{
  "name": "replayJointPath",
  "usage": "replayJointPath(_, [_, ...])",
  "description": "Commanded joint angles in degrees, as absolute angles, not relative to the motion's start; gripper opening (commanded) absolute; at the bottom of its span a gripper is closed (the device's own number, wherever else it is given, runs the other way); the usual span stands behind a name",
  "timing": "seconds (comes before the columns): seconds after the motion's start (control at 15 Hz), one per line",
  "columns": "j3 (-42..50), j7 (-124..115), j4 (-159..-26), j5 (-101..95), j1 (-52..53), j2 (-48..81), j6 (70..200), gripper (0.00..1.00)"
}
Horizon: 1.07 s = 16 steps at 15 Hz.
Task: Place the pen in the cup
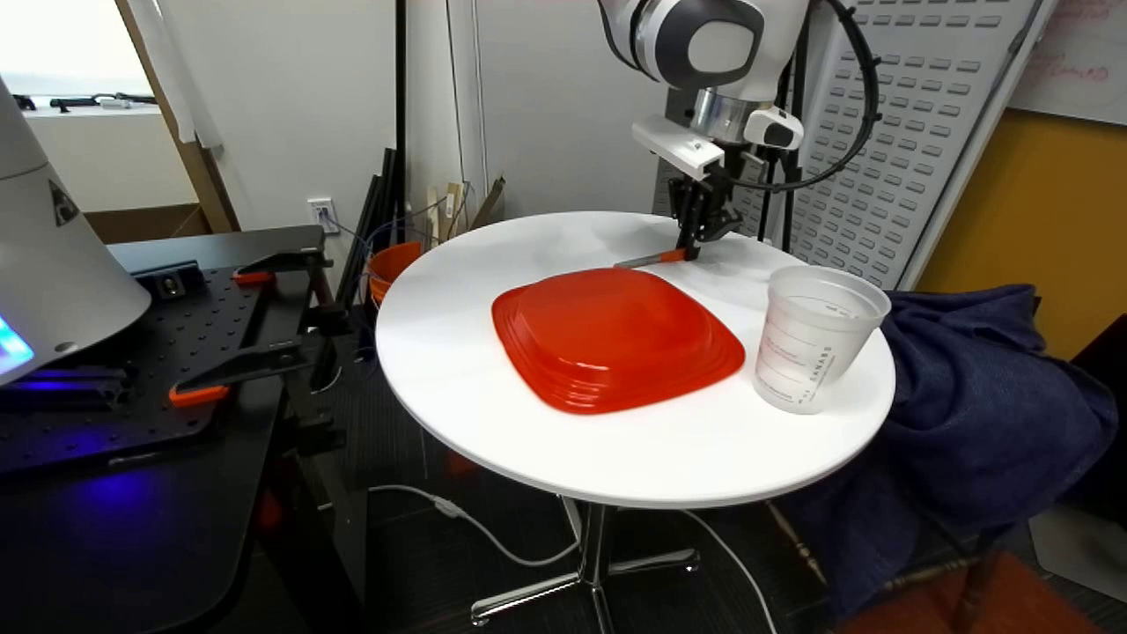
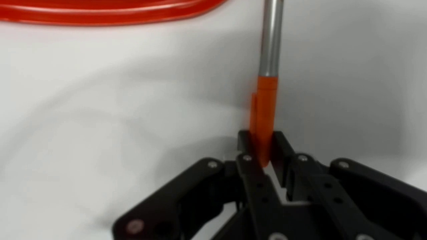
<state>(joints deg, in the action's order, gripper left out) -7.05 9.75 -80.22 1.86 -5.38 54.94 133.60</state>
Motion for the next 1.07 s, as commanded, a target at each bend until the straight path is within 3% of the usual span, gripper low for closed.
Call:
replayJointPath(0.0, [-4.3,7.7,-82.9,1.2,-3.3,51.4,136.3,0.05])
replayJointPath(1.0, [10.1,-6.6,-101.6,-9.8,6.3,34.7,156.5,0.05])
